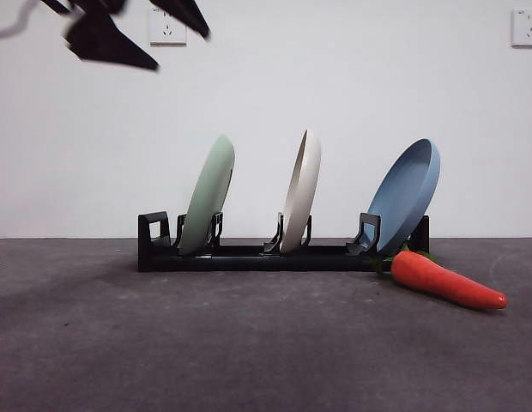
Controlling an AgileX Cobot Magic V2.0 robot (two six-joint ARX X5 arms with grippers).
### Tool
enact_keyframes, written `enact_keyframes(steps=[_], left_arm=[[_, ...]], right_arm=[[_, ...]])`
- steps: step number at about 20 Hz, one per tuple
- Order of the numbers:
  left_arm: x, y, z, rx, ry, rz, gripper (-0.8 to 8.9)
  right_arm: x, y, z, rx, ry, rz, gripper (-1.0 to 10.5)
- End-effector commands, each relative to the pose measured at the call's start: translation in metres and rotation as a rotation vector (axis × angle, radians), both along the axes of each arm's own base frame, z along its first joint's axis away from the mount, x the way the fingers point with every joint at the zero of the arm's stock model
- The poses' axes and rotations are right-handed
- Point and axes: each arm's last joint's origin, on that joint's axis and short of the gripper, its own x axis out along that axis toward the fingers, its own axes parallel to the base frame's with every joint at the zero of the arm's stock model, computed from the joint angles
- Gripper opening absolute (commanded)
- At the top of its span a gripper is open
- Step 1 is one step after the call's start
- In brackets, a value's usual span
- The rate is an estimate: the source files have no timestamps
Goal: Take the green plate from the plate rack,put the plate on the table,take the carrot from the table,put the carrot in the plate
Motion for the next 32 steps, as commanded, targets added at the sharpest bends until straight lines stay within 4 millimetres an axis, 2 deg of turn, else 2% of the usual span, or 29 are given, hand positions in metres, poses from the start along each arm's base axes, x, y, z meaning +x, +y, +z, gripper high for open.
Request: enact_keyframes(steps=[1, 6, 15, 19, 21, 23, 32], left_arm=[[0.027, -0.017, -0.016, 0.063, -0.004, -0.006, 6.29], [0.068, -0.035, -0.043, 0.115, -0.039, 0.08, 6.29], [0.088, -0.042, -0.087, 0.163, 0.034, 0.119, 6.1], [0.088, -0.042, -0.09, 0.164, 0.055, 0.102, 1.93], [0.087, -0.043, -0.09, 0.148, 0.062, 0.069, 0.51], [0.087, -0.043, -0.09, 0.147, 0.064, 0.067, -0.06], [0.084, -0.042, -0.082, 0.076, 0.086, 0.062, -0.06]], right_arm=[[0.001, 0.0, 0.001, -0.003, -0.003, -0.003, 6.9], [0.002, 0.0, 0.0, -0.001, 0.005, -0.006, 6.9], [0.007, 0.0, -0.001, -0.003, 0.026, -0.006, 6.9], [0.011, 0.001, -0.003, -0.006, 0.045, -0.005, 6.9], [0.013, 0.001, -0.003, -0.007, 0.053, -0.005, 6.9], [0.013, 0.001, -0.004, -0.007, 0.055, -0.005, 6.9], [0.013, 0.001, -0.004, -0.007, 0.055, -0.005, 6.9]])
